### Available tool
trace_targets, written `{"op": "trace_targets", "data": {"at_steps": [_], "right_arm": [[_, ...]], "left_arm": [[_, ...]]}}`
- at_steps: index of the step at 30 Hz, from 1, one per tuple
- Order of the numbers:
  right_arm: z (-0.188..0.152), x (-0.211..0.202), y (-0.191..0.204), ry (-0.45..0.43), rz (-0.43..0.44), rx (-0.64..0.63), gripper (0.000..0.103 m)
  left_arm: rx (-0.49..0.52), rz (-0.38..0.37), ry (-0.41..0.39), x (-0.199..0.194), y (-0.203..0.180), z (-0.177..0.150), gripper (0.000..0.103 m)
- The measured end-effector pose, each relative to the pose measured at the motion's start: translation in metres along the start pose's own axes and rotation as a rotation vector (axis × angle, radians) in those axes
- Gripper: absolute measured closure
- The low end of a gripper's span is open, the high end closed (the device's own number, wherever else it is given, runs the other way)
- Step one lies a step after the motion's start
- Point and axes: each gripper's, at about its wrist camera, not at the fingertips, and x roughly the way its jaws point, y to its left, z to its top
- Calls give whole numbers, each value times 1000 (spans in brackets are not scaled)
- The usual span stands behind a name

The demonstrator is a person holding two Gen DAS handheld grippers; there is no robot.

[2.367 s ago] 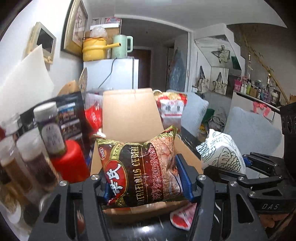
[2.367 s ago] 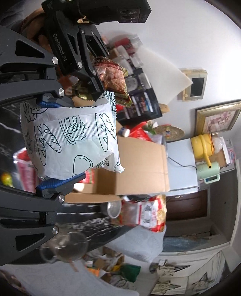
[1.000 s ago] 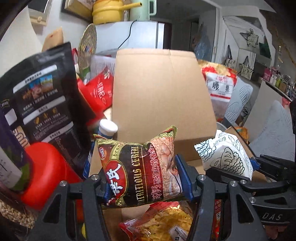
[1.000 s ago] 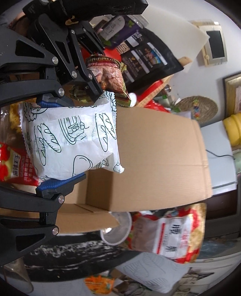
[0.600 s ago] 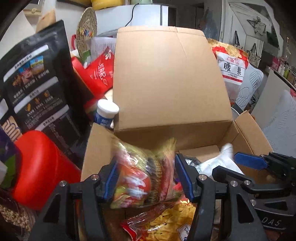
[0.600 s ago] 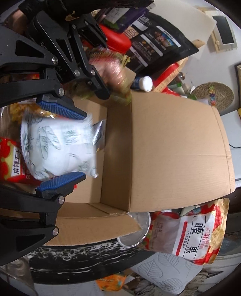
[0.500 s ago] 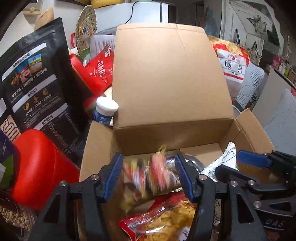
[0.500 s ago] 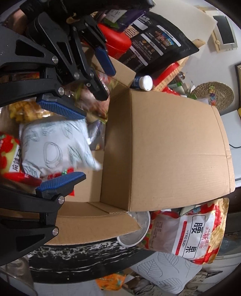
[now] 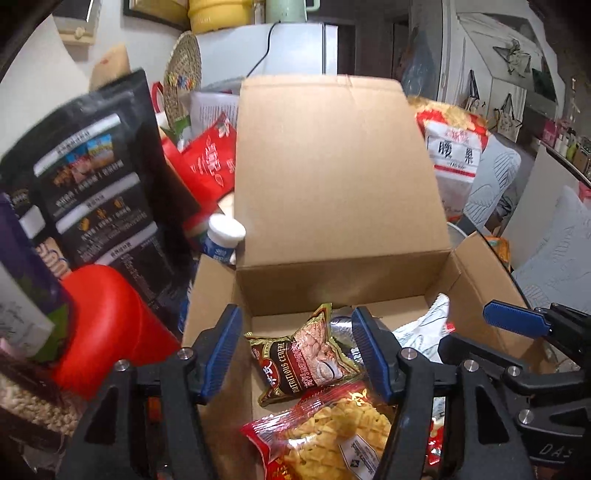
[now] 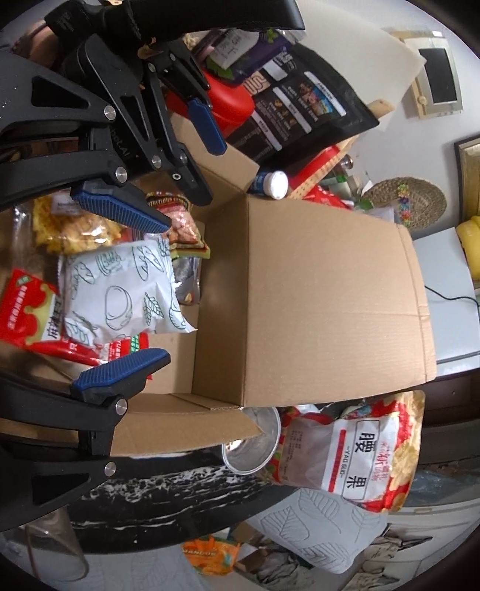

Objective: Organize snacks
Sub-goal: 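Open both grippers to drop the cereal bag and white packet into the box, then withdraw both grippers from the box toward the pink pouch and lollipop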

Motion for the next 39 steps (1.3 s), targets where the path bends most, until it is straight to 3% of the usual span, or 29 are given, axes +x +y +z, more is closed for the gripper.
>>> {"op": "trace_targets", "data": {"at_steps": [16, 32, 39], "right_arm": [[-19, -97, 25, -130, -14, -56, 37], [-76, -197, 53, -265, -67, -126, 32], [-109, -217, 54, -299, -97, -131, 32]], "left_arm": [[30, -19, -145, -107, -13, -5, 42], [100, -48, -241, -203, -38, -44, 41], [115, -90, -241, -219, -44, -69, 29]]}}
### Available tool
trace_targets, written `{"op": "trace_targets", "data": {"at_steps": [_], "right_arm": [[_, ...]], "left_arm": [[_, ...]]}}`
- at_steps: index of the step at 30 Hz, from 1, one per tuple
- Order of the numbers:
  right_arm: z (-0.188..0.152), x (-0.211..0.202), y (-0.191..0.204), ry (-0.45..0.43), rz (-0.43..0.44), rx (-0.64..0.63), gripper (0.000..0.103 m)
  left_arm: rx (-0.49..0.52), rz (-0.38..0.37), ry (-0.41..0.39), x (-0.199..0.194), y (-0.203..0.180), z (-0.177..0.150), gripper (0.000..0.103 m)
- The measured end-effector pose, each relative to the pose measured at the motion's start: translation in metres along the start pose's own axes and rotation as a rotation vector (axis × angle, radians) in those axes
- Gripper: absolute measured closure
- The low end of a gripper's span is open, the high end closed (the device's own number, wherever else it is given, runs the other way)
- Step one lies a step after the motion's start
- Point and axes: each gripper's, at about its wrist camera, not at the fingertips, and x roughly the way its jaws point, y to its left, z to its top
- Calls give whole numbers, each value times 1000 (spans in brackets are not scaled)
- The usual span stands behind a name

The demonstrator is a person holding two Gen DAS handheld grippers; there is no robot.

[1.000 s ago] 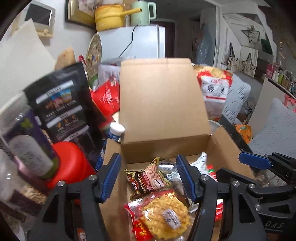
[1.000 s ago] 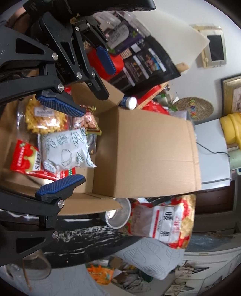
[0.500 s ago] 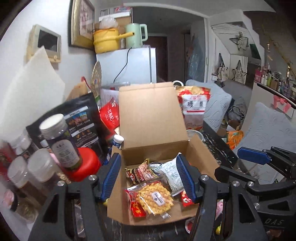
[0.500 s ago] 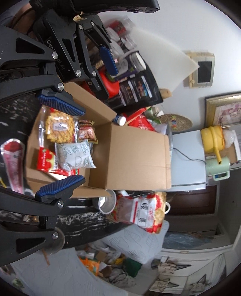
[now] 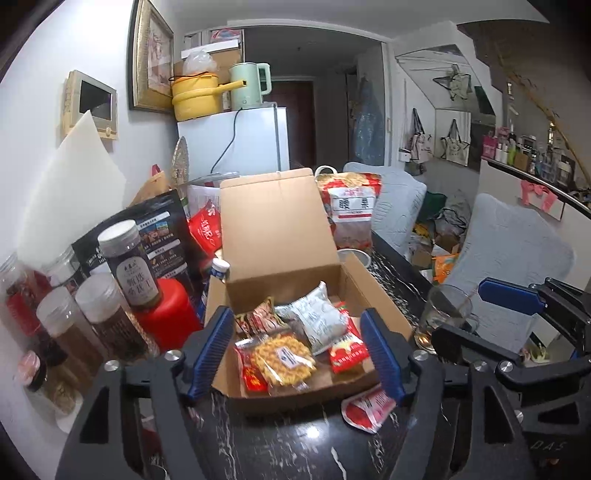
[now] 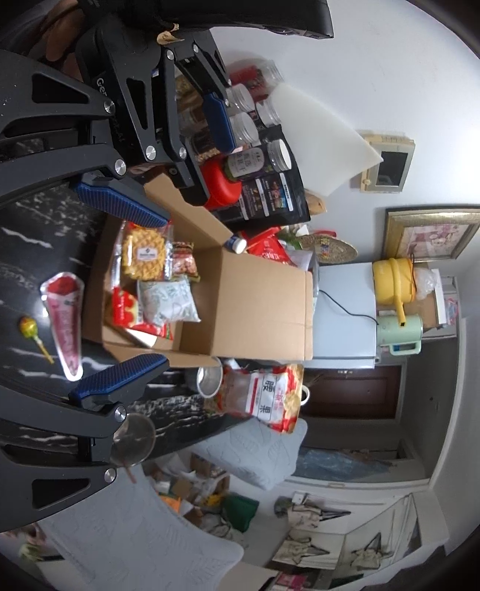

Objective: Organize snacks
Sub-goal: 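Withdraw both grippers from the box toward the pink pouch and lollipop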

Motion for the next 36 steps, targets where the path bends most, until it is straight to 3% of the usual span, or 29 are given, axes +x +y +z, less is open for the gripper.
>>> {"op": "trace_targets", "data": {"at_steps": [8, 19, 29, 36], "right_arm": [[-31, -14, -1, -2, -13, 22, 29], [-81, -14, -22, 61, -52, 85, 29], [-122, -13, -55, 121, -104, 168, 29], [-142, -4, -78, 165, -125, 187, 29]], "left_arm": [[35, -49, 18, -7, -16, -26, 28], [44, -127, 77, -2, -34, -63, 28], [24, -210, 178, 27, -54, -96, 28], [18, -222, 248, 54, -76, -121, 28]]}}
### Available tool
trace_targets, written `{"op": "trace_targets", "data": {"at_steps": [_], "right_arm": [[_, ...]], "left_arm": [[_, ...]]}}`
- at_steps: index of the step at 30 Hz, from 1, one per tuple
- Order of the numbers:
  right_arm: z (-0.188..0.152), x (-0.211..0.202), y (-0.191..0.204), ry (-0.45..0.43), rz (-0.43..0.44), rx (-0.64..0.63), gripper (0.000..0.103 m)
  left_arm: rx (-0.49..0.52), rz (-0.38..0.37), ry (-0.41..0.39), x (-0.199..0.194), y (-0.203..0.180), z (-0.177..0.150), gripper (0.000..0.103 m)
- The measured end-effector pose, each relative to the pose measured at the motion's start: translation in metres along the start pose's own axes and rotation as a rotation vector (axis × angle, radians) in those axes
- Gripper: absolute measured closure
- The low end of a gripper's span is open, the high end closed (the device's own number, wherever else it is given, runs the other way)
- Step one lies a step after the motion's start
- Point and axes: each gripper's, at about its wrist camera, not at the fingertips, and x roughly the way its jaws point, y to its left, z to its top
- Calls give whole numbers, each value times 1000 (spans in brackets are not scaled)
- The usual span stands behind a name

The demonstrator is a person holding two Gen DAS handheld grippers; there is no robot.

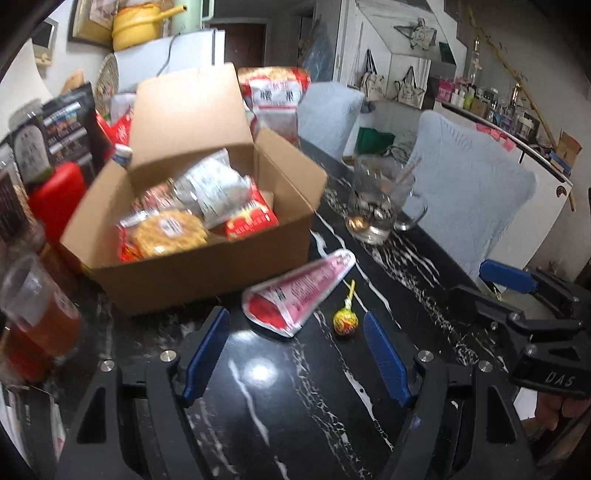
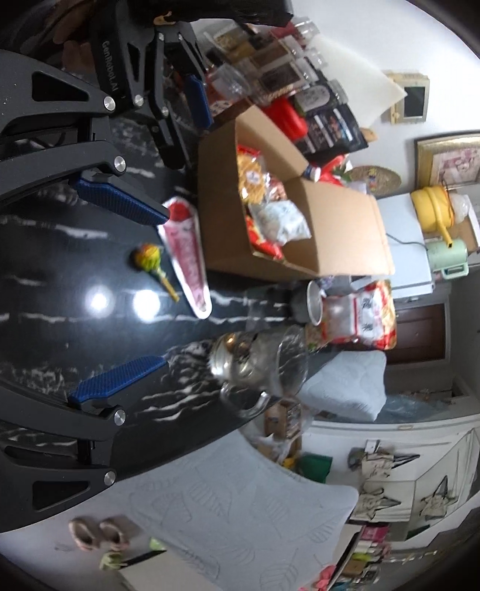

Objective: Organize snacks
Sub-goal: 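Withdraw both grippers from the box toward the pink pouch and lollipop, then grasp the yellow lollipop by its head with the left gripper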

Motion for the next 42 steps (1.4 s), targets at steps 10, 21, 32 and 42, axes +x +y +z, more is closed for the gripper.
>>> {"op": "trace_targets", "data": {"at_steps": [10, 21, 32, 42], "right_arm": [[-9, 28, -24, 53, 6, 10, 29], [-10, 55, -62, 100, 10, 92, 29], [-5, 68, -71, 120, 12, 106, 29], [5, 79, -51, 135, 63, 42, 29]], "left_arm": [[-4, -38, 80, 50, -15, -14, 28], [46, -96, 135, 88, -35, -14, 31], [78, -73, 158, 105, -40, -16, 56], [44, -47, 135, 93, -24, -19, 79]]}}
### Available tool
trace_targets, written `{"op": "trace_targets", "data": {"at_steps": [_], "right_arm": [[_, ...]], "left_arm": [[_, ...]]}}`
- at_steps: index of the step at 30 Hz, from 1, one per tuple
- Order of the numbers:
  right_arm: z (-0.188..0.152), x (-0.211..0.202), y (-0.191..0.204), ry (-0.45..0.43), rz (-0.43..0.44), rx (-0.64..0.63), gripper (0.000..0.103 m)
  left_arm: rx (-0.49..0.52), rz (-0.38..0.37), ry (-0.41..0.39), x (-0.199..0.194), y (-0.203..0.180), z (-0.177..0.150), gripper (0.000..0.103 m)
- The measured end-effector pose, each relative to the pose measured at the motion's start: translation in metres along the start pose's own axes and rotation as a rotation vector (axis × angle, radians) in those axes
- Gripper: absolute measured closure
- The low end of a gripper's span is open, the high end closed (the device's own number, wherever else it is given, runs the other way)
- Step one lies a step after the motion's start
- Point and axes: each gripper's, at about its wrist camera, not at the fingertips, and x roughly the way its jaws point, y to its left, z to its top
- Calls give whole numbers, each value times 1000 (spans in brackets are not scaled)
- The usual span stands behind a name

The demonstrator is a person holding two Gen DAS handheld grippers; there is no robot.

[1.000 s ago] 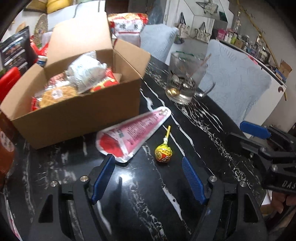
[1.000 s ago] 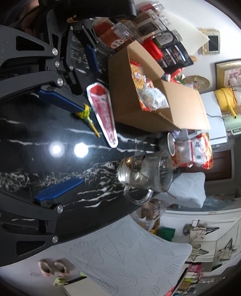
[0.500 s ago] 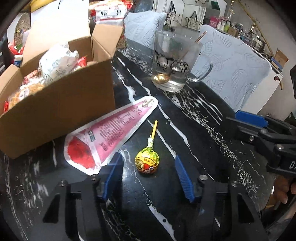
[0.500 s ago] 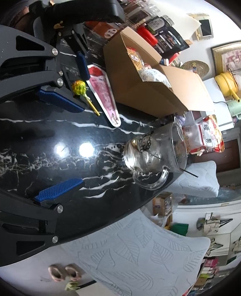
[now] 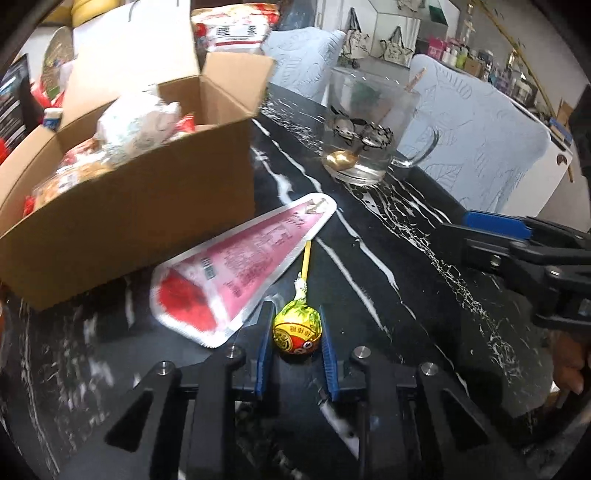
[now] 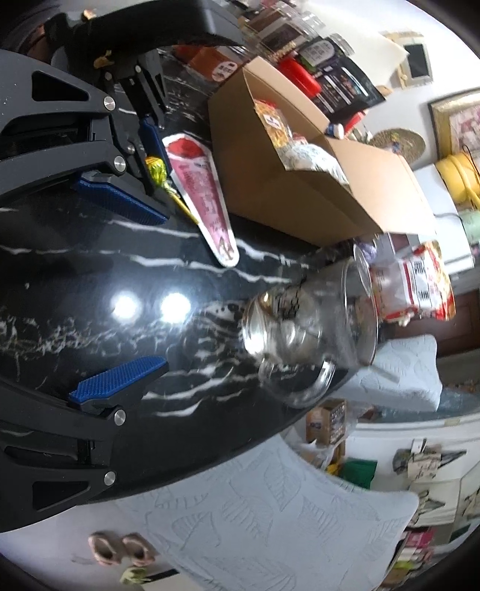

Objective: Organize snacks
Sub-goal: 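Grasp the yellow lollipop by its head with the left gripper, then grasp the pink rose-print pouch with the right gripper while the left holds the lollipop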

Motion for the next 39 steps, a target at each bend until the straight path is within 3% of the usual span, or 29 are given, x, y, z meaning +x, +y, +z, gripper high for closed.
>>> {"op": "trace_targets", "data": {"at_steps": [10, 17, 23, 29, 39], "right_arm": [[21, 56, 43, 84, 81, -181, 29], [37, 77, 67, 81, 95, -280, 29], [51, 92, 67, 93, 119, -271, 29], [58, 108, 74, 118, 152, -360, 29], [36, 99, 75, 215, 211, -406, 28]], "left_arm": [[-142, 55, -10, -37, 53, -24, 79], [-227, 74, 1, -42, 83, -37, 79], [-237, 84, 5, -40, 89, -41, 79], [-255, 92, 0, -41, 95, -43, 79], [-278, 103, -6, -57, 99, -55, 79]]}}
